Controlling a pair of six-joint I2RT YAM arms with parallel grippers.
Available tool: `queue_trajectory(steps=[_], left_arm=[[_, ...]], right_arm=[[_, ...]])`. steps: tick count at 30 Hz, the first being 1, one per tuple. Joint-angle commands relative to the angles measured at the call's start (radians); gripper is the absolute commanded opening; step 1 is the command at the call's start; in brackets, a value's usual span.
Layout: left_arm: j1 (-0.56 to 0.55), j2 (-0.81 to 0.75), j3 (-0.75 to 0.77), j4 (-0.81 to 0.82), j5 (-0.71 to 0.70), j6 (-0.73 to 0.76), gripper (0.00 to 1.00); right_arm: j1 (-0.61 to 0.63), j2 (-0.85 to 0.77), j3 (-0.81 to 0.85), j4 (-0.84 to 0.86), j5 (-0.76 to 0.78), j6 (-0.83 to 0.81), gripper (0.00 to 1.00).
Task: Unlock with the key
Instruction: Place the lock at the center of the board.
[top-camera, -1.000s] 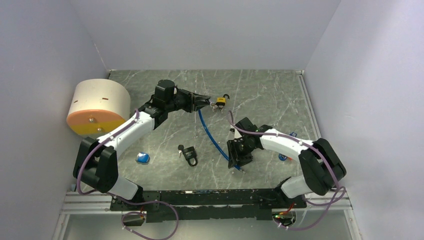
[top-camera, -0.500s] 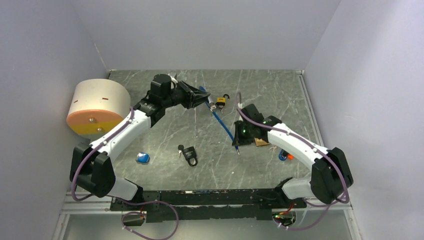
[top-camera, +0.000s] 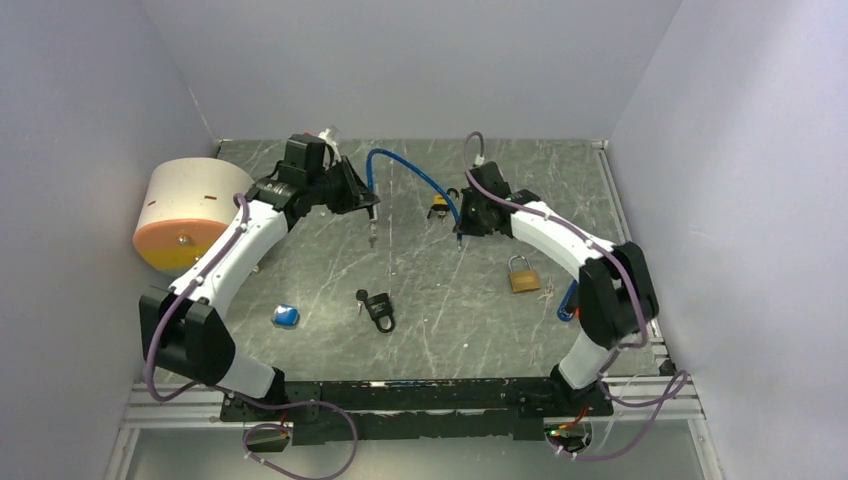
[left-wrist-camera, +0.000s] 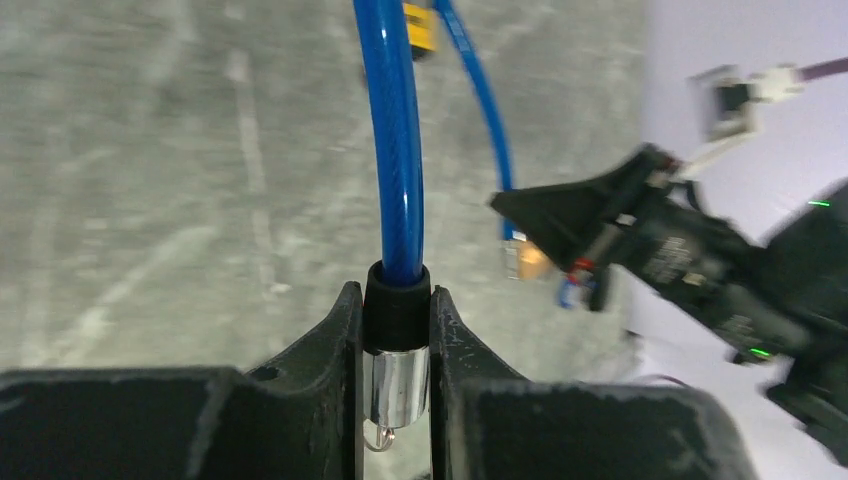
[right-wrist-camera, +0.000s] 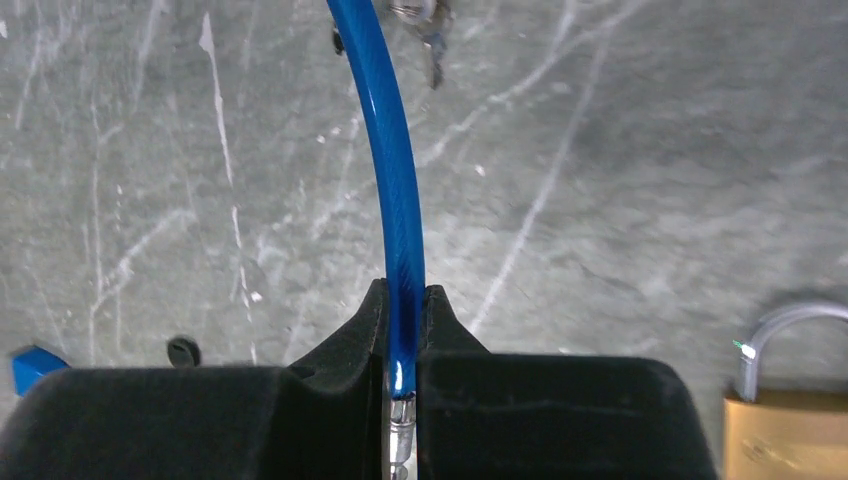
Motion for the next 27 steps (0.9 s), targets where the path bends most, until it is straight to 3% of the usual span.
queue_trajectory(steps=[1, 6, 10, 18, 24, 27], left_arm=[[0.056, 0.037, -0.041, -0.052, -0.199, 0.272, 0.03], [0.131, 0.109, -0.051, -0.047, -0.274, 0.293, 0.02], [0.202, 0.196, -0.075, 0.000, -0.244, 0.288, 0.03], [0.259, 0.365, 0.027, -0.028, -0.242, 0.361, 0.03], [0.280, 0.436, 0.056, -0.102, -0.326, 0.341, 0.26], [0.297, 0.455, 0.067, -0.117, -0.326, 0.337, 0.33]], right_arm=[[0.032, 0.097, 0.132, 0.144, -0.030, 0.094, 0.00], [0.082, 0.224, 0.232, 0.165, -0.031, 0.141, 0.00], [0.103, 0.321, 0.292, 0.180, -0.072, 0.185, 0.00], [0.137, 0.459, 0.385, 0.185, -0.096, 0.199, 0.00], [0.138, 0.489, 0.365, 0.165, -0.103, 0.203, 0.03], [0.139, 0.490, 0.351, 0.148, -0.093, 0.194, 0.04]])
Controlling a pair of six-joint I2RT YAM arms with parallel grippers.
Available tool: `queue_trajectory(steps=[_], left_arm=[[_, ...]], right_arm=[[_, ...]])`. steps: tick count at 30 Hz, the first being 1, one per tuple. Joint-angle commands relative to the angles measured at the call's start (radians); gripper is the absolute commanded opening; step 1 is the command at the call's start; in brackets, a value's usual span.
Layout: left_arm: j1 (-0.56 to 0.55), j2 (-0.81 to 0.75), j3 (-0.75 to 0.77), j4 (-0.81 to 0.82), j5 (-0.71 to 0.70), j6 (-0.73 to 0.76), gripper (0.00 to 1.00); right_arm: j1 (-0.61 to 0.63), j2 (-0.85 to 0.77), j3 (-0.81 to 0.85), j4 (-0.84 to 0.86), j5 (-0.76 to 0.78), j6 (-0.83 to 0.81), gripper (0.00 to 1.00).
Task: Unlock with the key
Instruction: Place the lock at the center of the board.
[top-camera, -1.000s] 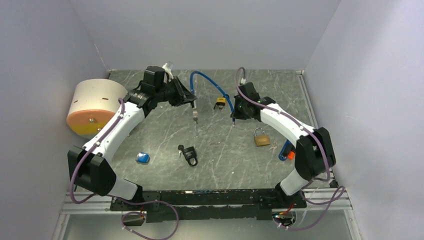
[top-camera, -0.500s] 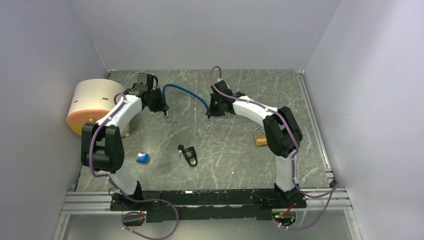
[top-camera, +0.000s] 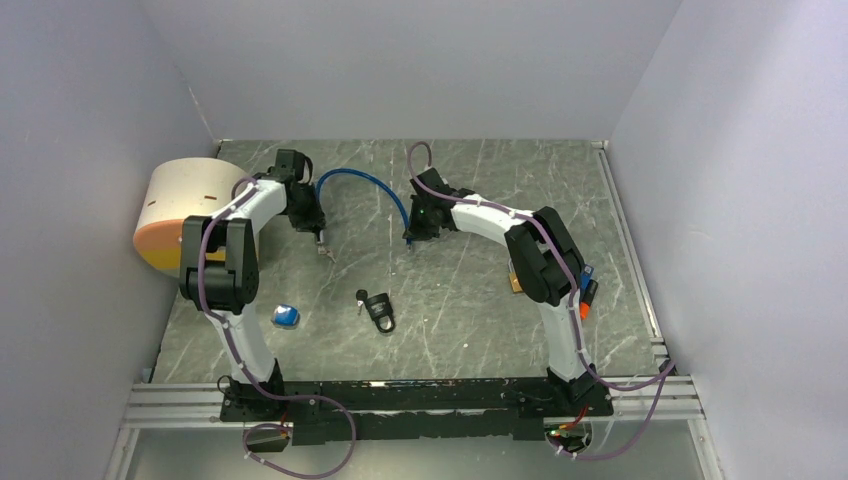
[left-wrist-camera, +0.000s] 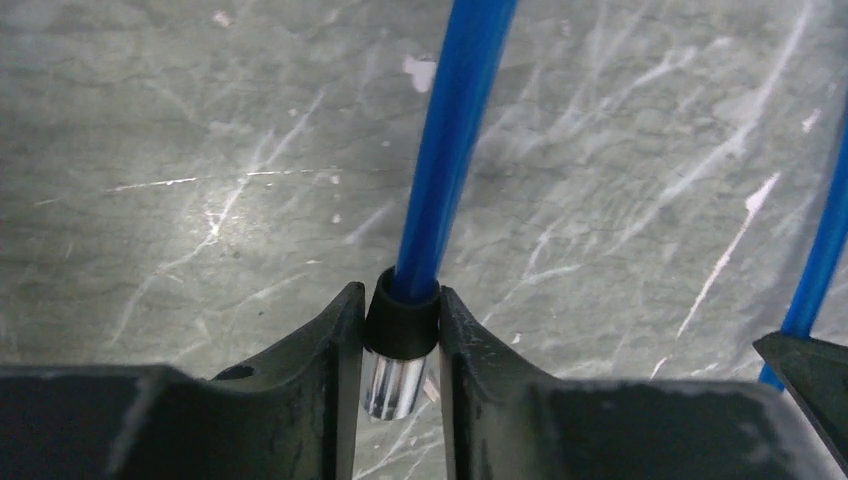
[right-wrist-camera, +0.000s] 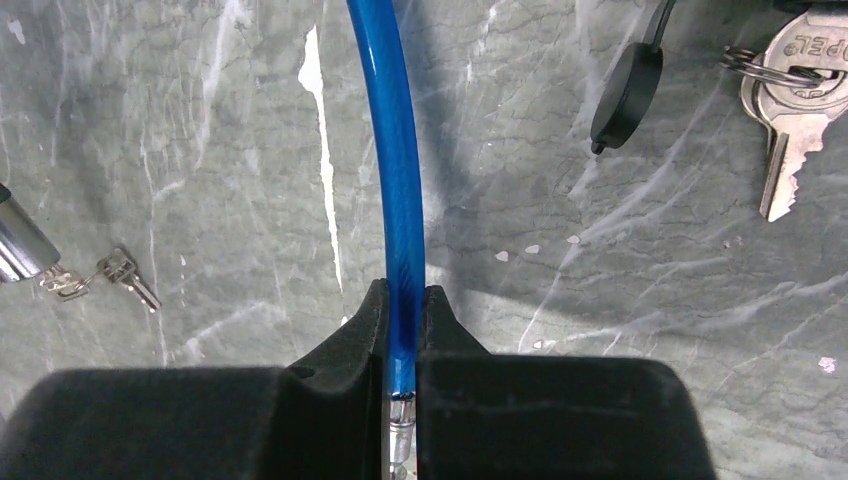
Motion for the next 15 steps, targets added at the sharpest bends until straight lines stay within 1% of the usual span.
queue_trajectory(steps=[1, 4, 10, 11, 13, 15], left_arm=[[0.032, 0.031, 0.050, -0.057, -0.060, 0.008, 0.35], [0.038, 0.043, 0.061, -0.069, -0.103, 0.012, 0.41], [0.046, 0.083, 0.088, -0.109, -0.119, -0.003, 0.51], [0.046, 0.086, 0.091, -0.115, -0.125, -0.009, 0.53], [0.047, 0.081, 0.096, -0.125, -0.139, -0.018, 0.59], [0.046, 0.062, 0.099, -0.127, -0.150, -0.020, 0.65]], right_arm=[[0.001, -0.004, 0.021, 0.015, 0.006, 0.006, 0.05], [-0.001, -0.010, 0.009, -0.004, 0.023, -0.004, 0.10], [-0.001, -0.022, 0.018, -0.057, 0.059, -0.029, 0.20], [-0.002, -0.025, 0.021, -0.071, 0.059, -0.035, 0.23], [-0.002, -0.037, 0.022, -0.081, 0.089, -0.045, 0.34], [-0.003, -0.062, 0.004, -0.080, 0.101, -0.049, 0.48]])
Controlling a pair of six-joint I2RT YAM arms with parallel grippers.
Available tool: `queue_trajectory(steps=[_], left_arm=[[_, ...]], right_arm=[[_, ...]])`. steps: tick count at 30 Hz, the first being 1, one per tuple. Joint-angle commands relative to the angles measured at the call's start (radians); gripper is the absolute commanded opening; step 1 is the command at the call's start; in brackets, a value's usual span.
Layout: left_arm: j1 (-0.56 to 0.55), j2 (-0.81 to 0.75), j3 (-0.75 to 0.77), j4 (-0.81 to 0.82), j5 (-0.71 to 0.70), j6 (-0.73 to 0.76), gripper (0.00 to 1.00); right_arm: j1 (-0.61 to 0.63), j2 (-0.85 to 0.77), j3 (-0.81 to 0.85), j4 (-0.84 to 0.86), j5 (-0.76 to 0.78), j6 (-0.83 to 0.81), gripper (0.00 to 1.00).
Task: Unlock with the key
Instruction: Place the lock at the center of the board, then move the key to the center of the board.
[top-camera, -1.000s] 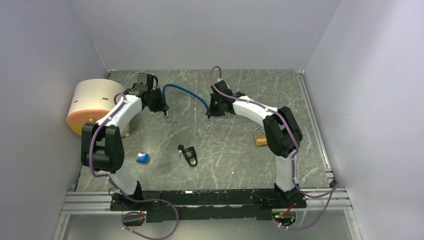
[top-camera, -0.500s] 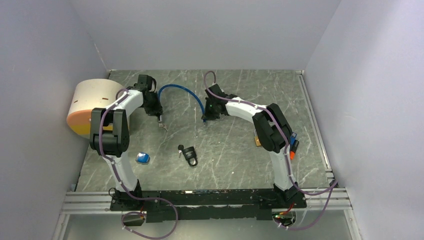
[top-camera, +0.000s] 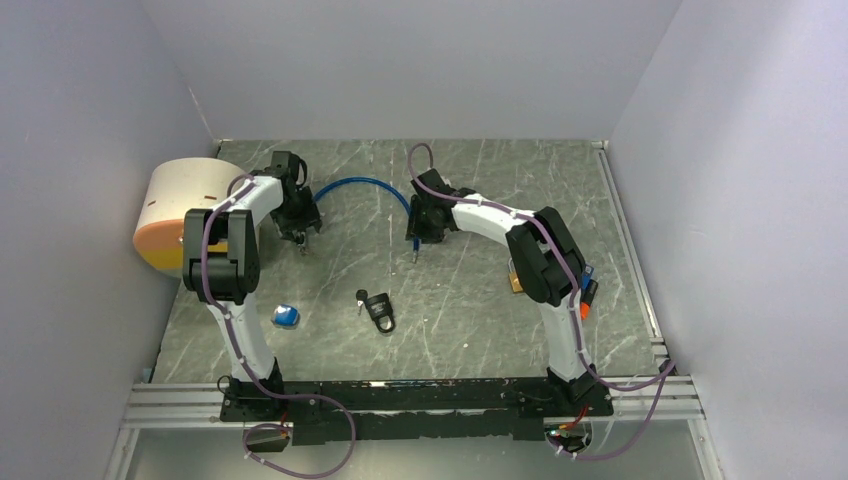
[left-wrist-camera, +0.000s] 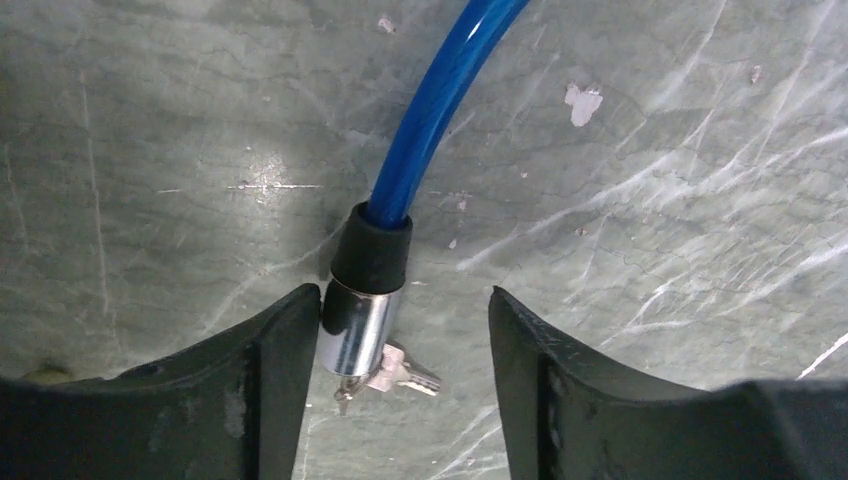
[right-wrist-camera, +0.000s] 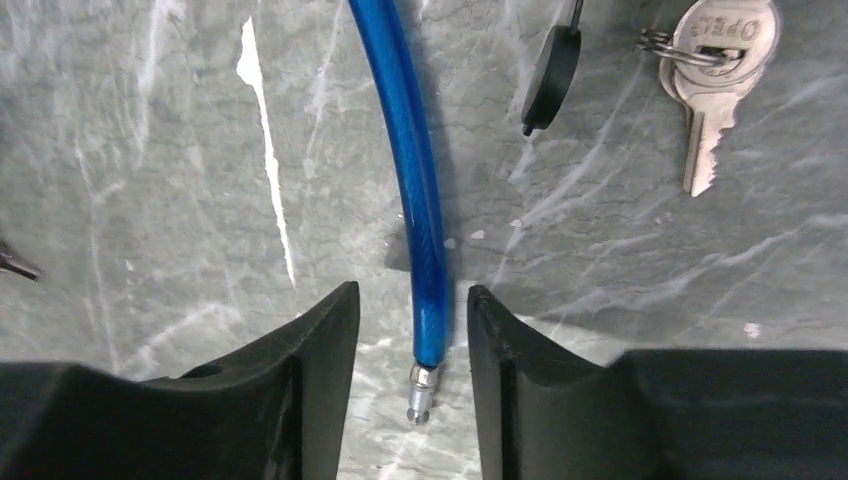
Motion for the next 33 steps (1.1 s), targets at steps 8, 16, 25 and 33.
queue_trajectory(steps=[8, 16, 25, 33], left_arm=[[-0.030, -0.172, 0.038, -0.033, -0.040, -0.051, 0.85], [-0.098, -0.374, 0.052, -0.098, -0.024, -0.101, 0.88], [-0.105, -0.733, -0.136, -0.022, -0.169, -0.218, 0.86], [-0.105, -0.903, -0.235, -0.029, -0.296, -0.322, 0.83]], right_arm=[[-0.018, -0.198, -0.012, -0.053, 0.096, -0.045, 0.70], [-0.007, -0.393, -0.122, -0.004, -0.002, -0.104, 0.70], [0.202, -0.321, -0.104, -0.091, -0.039, -0.178, 0.70], [0.379, -0.133, 0.086, -0.210, 0.041, -0.294, 0.69]])
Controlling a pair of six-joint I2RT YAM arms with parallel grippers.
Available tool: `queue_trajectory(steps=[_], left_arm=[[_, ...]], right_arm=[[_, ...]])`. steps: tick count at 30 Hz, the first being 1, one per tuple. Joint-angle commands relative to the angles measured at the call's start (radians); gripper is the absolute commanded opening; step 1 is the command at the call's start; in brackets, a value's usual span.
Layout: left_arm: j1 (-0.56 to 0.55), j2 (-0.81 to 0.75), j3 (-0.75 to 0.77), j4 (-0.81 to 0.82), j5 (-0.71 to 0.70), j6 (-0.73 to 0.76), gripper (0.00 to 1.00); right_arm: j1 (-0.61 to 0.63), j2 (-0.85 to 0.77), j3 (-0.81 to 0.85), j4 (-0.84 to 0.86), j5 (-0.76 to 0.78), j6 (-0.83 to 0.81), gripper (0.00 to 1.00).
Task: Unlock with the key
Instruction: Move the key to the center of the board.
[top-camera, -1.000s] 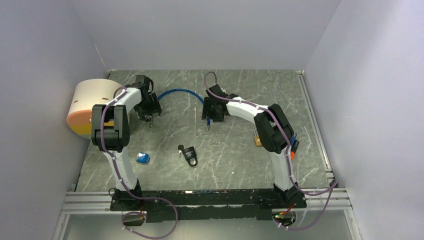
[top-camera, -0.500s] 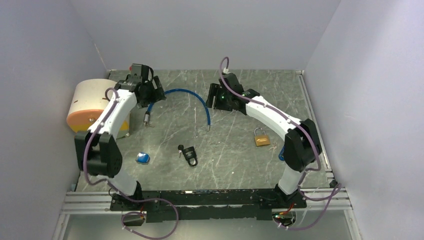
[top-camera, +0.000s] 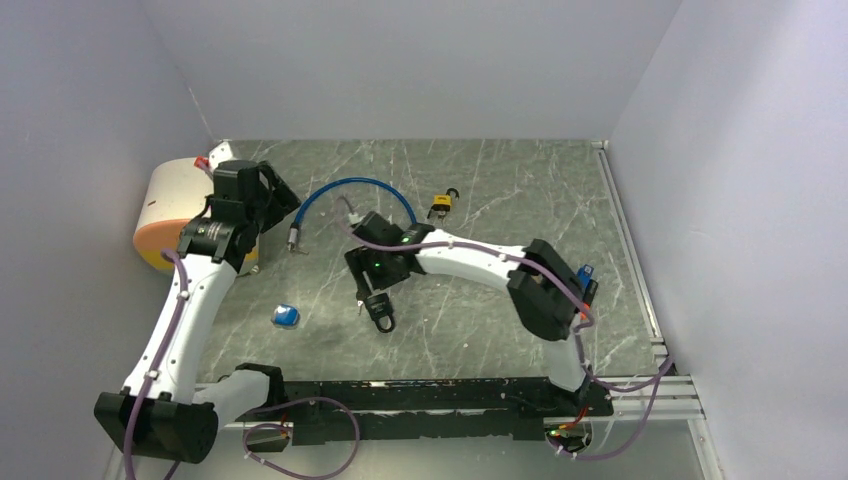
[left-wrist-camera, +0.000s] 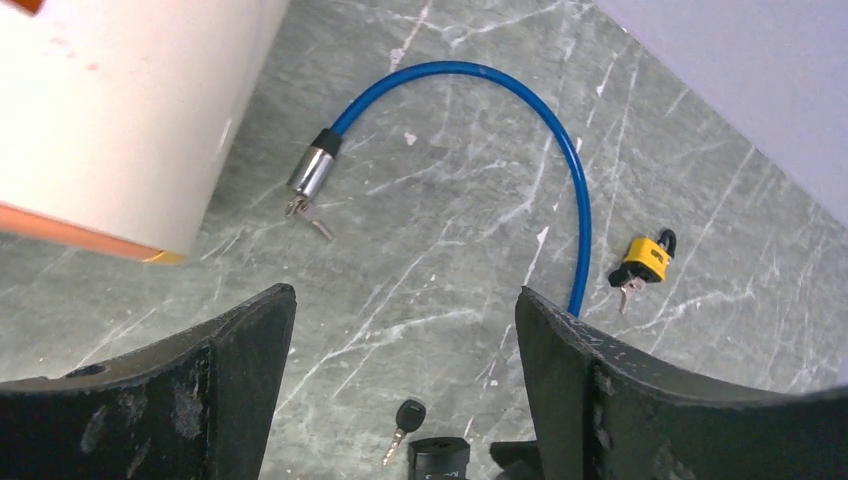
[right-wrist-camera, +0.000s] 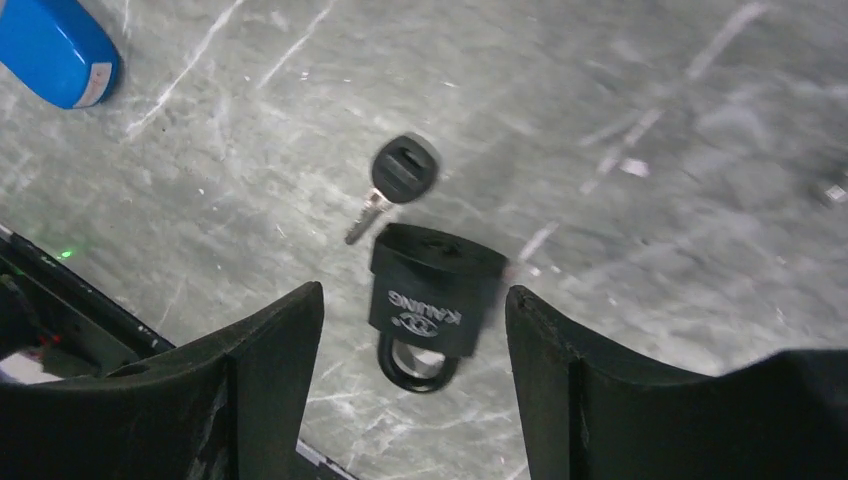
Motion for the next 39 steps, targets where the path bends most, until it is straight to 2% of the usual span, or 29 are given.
queue_trajectory(steps=[1, 7, 12, 19, 23, 30, 39], left_arm=[[0.002, -0.060, -0.046, 0.016, -0.112, -0.091, 0.81], [0.002, -0.047, -0.016, -0.032, -0.162, -0.136, 0.76], [0.002, -0.075, -0.032, -0.031, -0.215, -0.161, 0.69], [0.002, -0.140, -0.096, 0.003, -0.313, -0.186, 0.68], [0.002, -0.134, -0.092, -0.011, -0.326, -0.191, 0.68], [0.002, -0.149, -0.107, -0.046, -0.306, -0.214, 0.69], [0.002, -0.191, -0.151, -0.085, -0.202, -0.235, 0.72]], right_arm=[[0.042, 0.103, 0.199, -0.097, 0.076, -0.070, 0.68], [0.057, 0.255, 0.358, -0.160, 0.101, -0.061, 0.61], [0.091, 0.330, 0.420, -0.209, 0.133, -0.089, 0.62], [0.123, 0.408, 0.508, -0.285, 0.208, -0.109, 0.62], [0.134, 0.448, 0.540, -0.328, 0.222, -0.106, 0.48], [0.138, 0.481, 0.560, -0.379, 0.262, -0.087, 0.33], [0.084, 0.392, 0.462, -0.321, 0.368, -0.056, 0.28]])
